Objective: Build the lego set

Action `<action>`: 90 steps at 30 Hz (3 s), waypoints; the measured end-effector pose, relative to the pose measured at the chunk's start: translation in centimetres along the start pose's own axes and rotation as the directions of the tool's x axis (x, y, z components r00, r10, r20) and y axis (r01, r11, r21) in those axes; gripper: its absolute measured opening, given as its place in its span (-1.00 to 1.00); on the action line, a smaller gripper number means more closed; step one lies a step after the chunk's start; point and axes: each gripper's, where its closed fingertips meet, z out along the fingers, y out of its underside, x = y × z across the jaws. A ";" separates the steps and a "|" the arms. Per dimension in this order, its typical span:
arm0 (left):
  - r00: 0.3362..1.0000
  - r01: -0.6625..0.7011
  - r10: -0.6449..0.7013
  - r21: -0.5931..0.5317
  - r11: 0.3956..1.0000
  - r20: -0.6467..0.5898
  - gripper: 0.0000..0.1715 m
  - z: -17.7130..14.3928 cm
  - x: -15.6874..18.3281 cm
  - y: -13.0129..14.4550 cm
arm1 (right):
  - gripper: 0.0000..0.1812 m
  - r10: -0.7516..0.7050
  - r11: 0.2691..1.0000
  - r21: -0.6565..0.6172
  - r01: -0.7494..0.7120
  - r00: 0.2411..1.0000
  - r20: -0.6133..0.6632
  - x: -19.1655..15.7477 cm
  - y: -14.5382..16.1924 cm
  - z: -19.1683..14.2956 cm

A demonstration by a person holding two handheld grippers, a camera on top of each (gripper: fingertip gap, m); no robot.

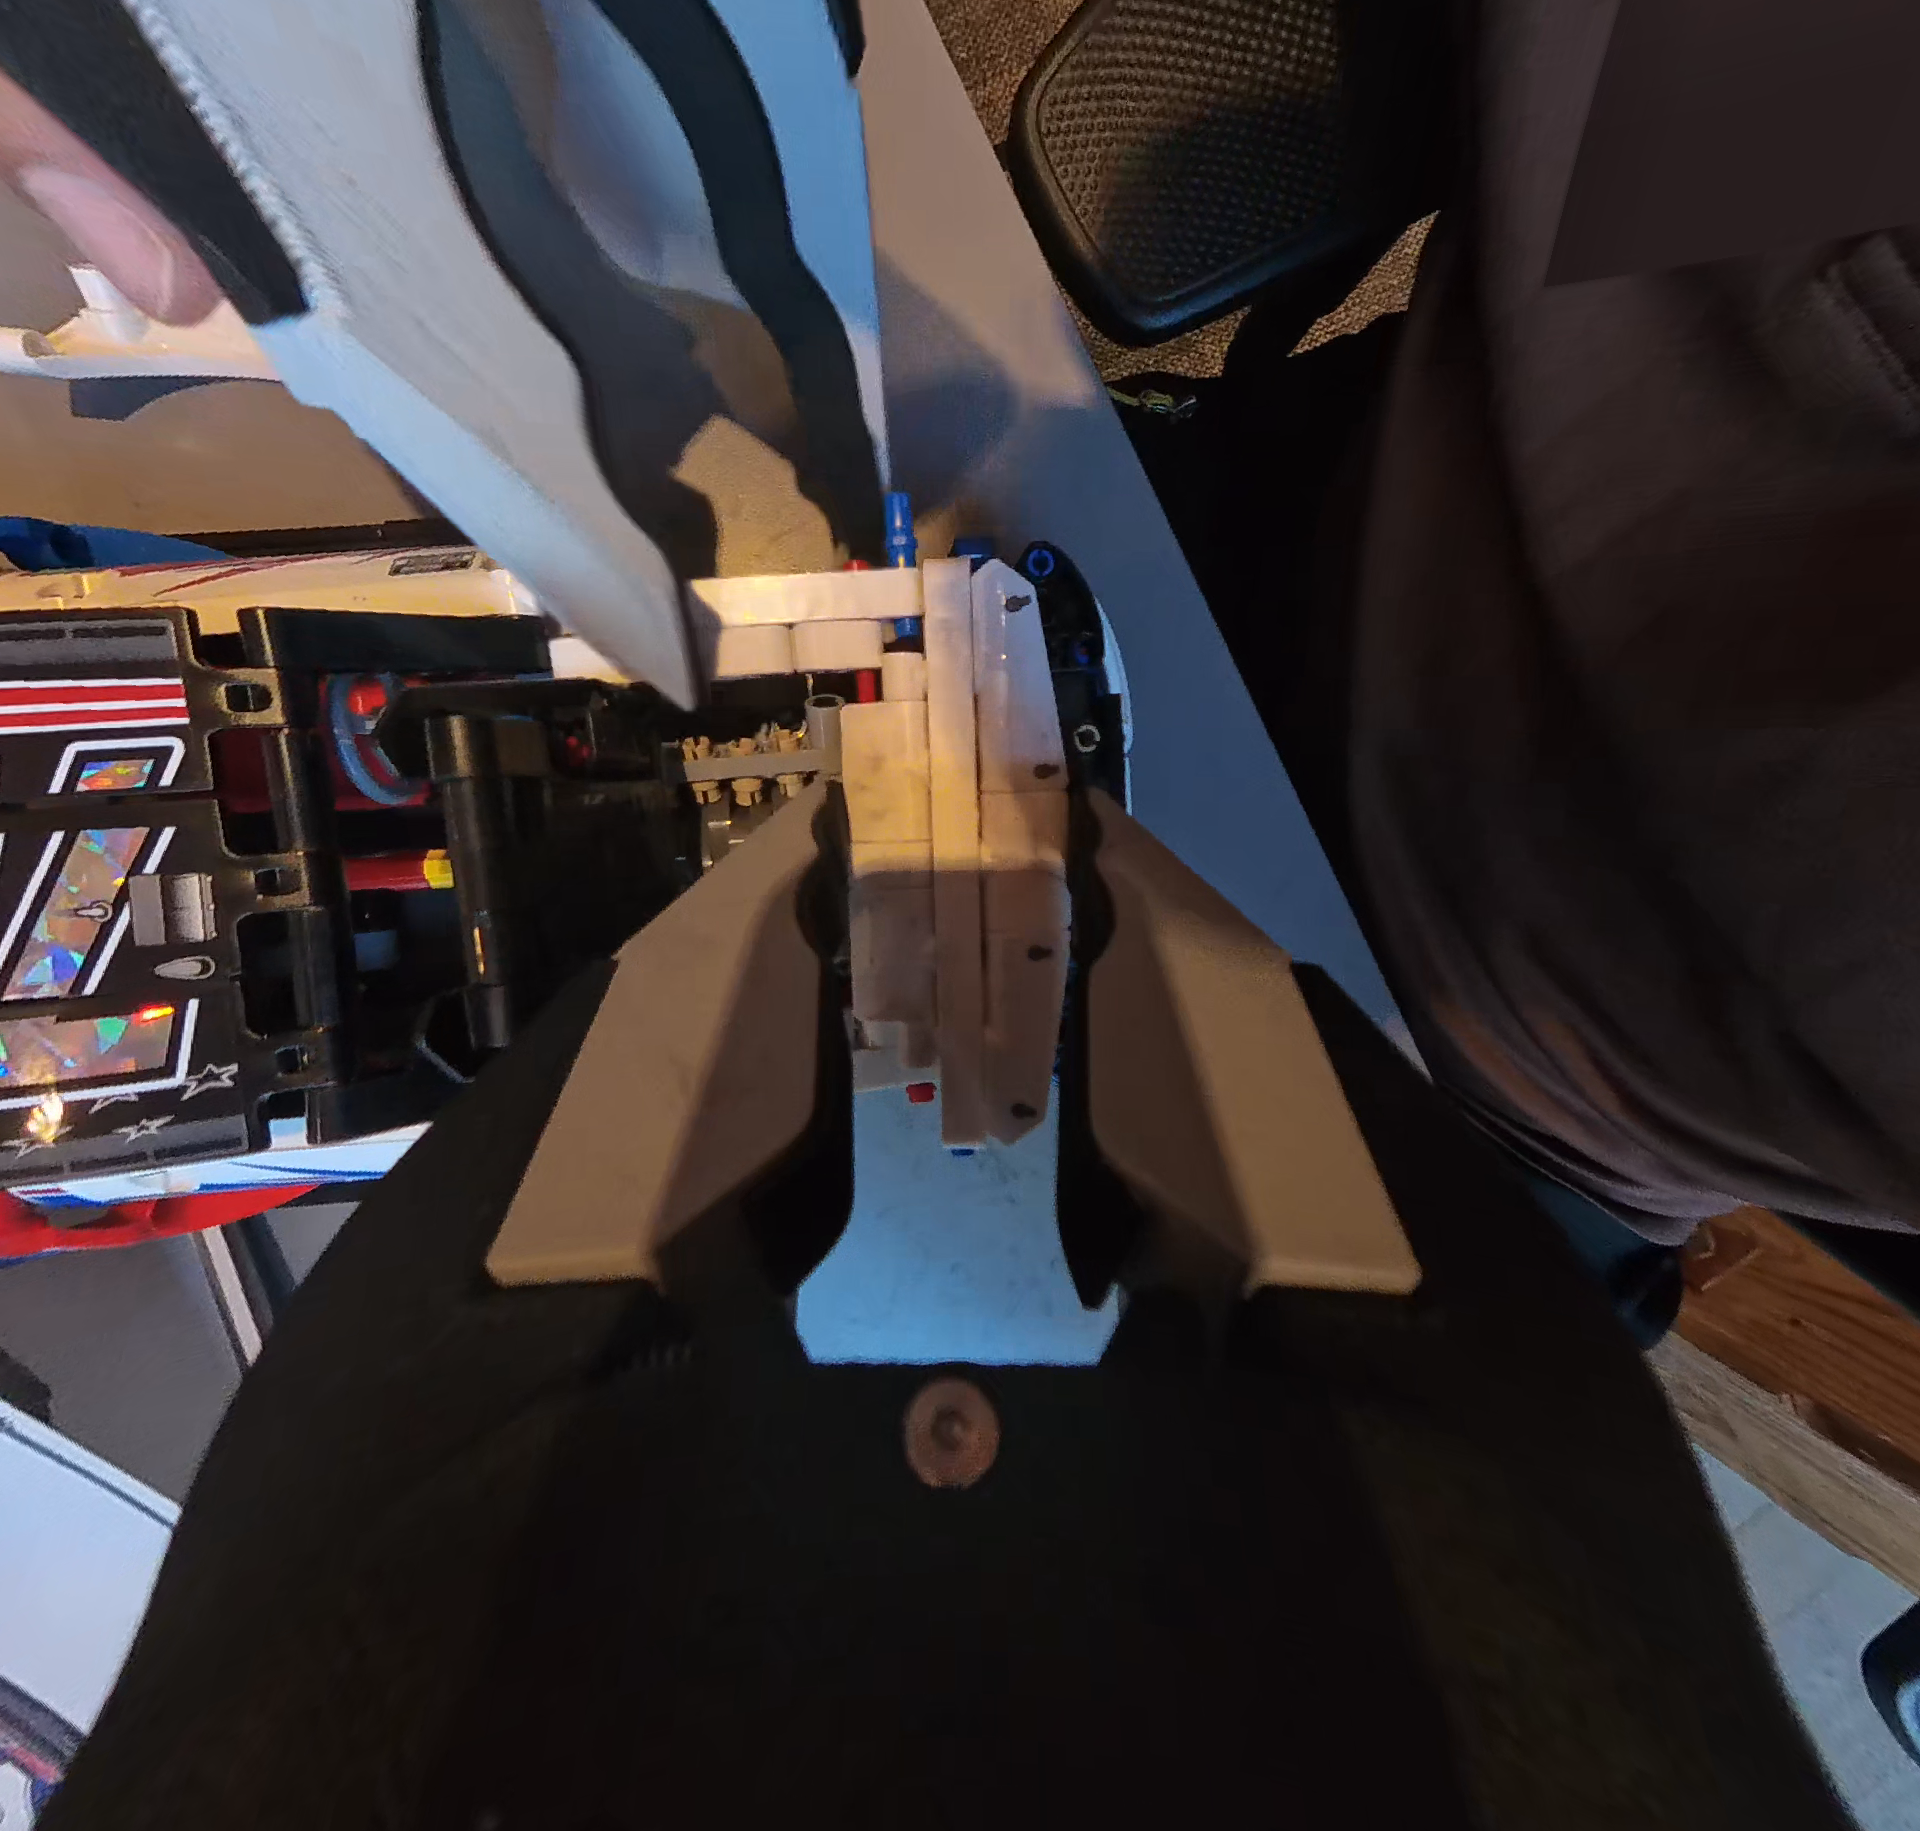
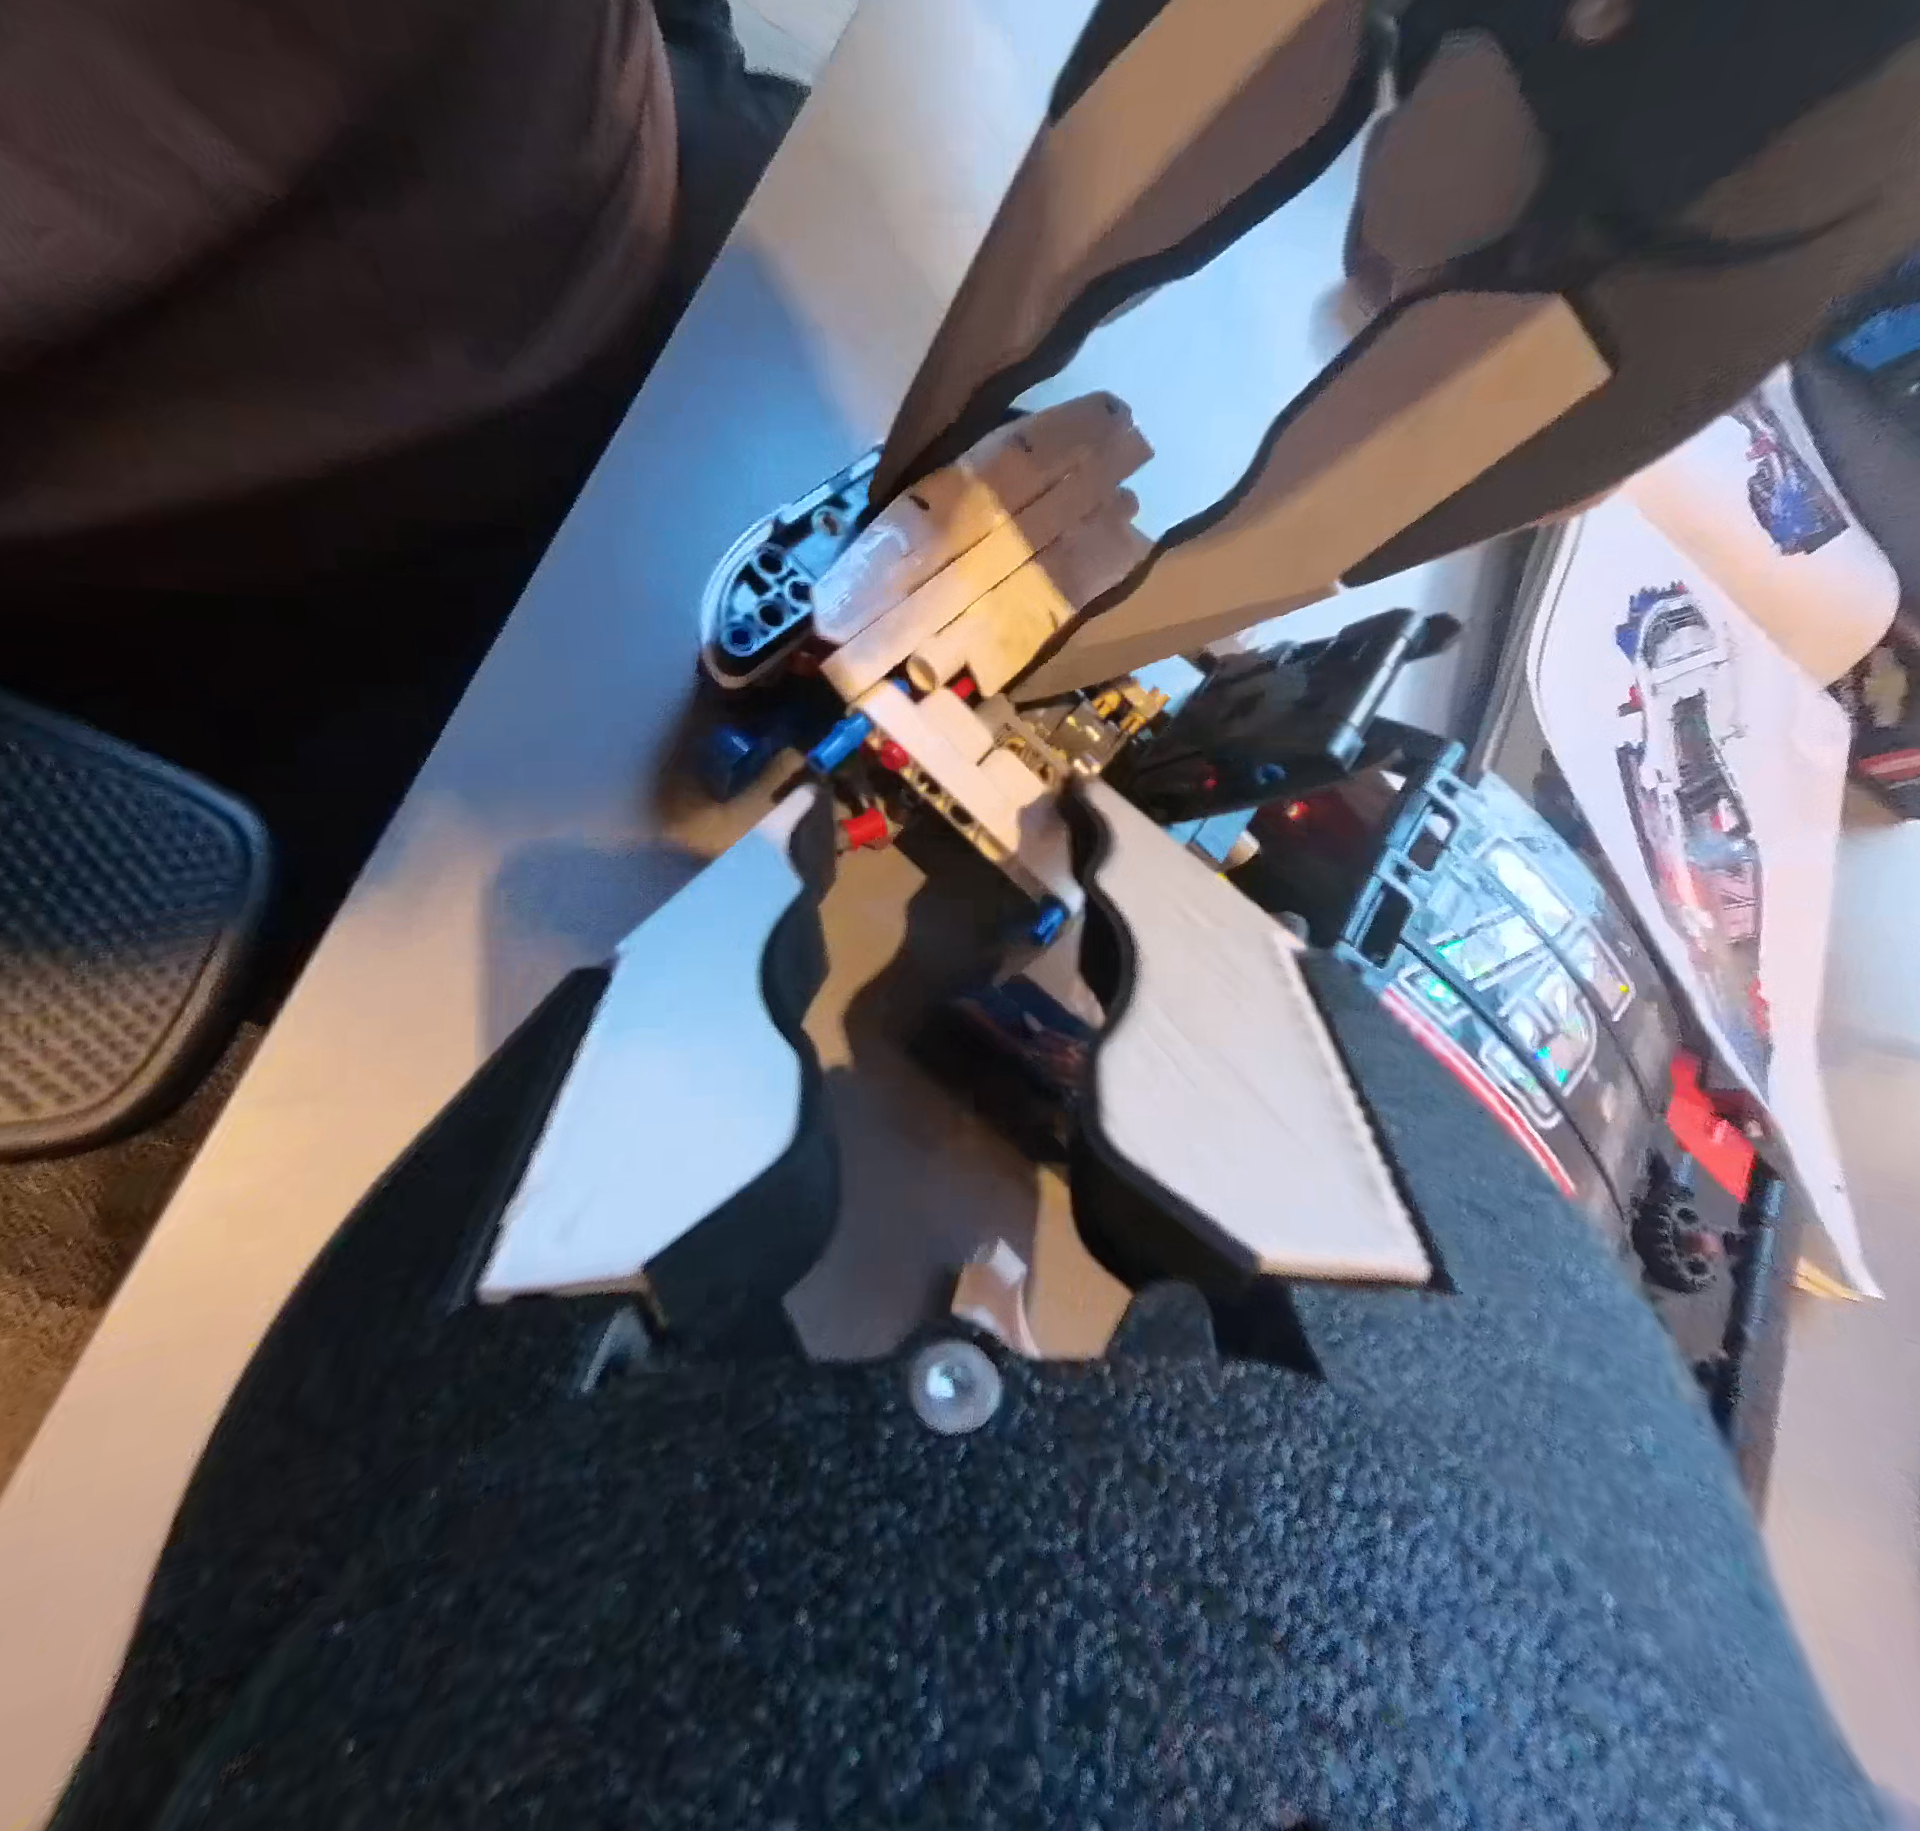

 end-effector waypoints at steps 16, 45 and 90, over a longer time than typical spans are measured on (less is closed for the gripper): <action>1.000 -0.007 0.008 -0.097 0.995 0.007 -0.53 0.2 0.0 -0.3 | -0.45 0.035 0.999 0.033 -0.034 0.999 -0.042 0.0 -0.2 0.1; 0.997 0.069 -0.072 0.108 0.992 0.022 -0.53 0.8 -0.6 -1.3 | -0.46 0.111 0.991 0.062 -0.114 0.992 0.053 -0.1 0.7 -0.2; 0.456 -0.059 -0.296 0.360 0.931 0.839 -0.53 -7.0 -3.1 8.9 | -0.68 0.721 0.657 0.385 -0.648 0.392 -0.571 4.1 5.9 -8.4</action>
